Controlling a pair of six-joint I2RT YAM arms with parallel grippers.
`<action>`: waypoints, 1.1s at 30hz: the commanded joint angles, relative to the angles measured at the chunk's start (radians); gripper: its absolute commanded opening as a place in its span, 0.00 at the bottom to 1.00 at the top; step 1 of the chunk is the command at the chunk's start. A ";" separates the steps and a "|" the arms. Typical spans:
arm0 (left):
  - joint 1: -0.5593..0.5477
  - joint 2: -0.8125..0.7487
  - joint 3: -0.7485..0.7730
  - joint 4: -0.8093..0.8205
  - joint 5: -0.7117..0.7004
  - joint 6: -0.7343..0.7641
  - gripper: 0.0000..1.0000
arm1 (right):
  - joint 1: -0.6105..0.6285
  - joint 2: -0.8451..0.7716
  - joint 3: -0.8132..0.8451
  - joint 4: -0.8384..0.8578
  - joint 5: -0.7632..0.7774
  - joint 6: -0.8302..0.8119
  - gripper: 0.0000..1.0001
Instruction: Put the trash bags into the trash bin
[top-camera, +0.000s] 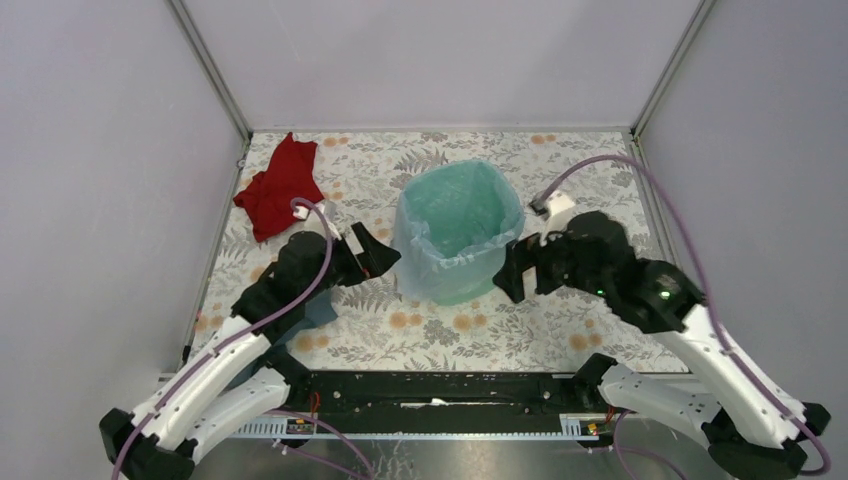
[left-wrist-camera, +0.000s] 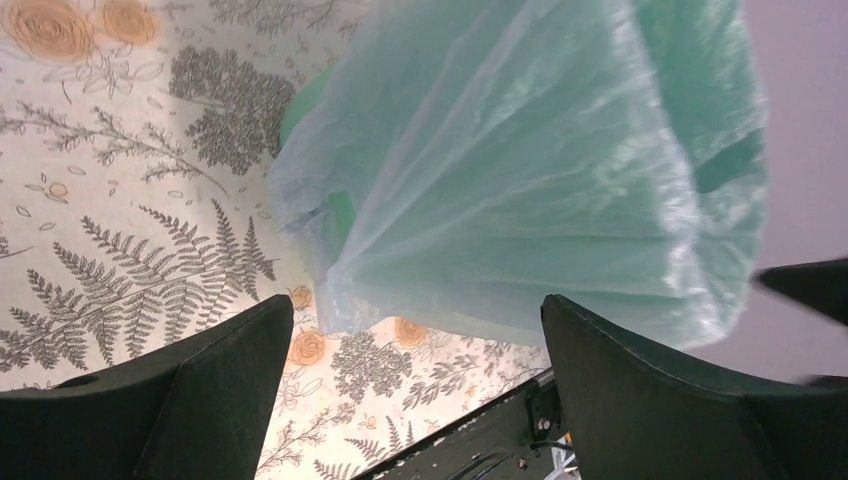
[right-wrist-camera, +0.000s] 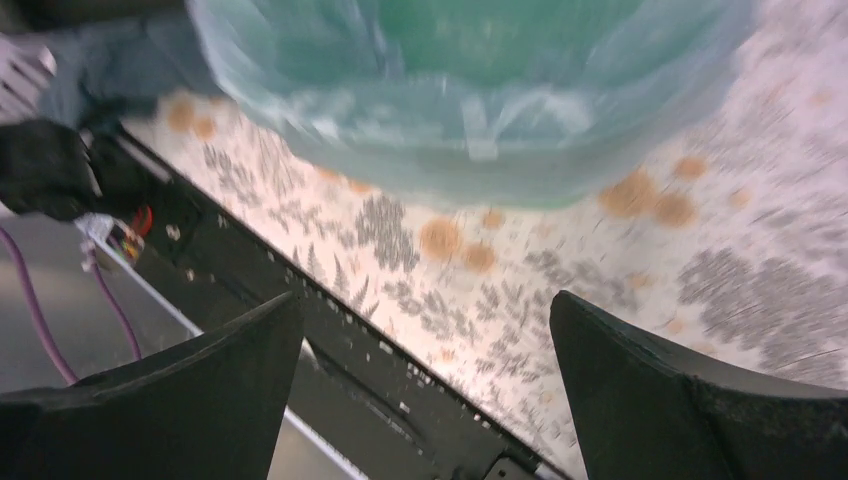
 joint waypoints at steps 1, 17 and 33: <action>-0.001 -0.062 0.077 -0.076 -0.067 0.025 0.99 | 0.016 0.019 -0.217 0.138 -0.157 0.106 1.00; -0.001 -0.105 0.191 -0.209 -0.191 0.074 0.99 | 0.150 0.149 -0.669 0.953 0.260 0.378 1.00; -0.001 -0.007 0.107 -0.080 -0.146 0.064 0.99 | 0.149 0.279 -0.593 0.969 0.419 0.334 1.00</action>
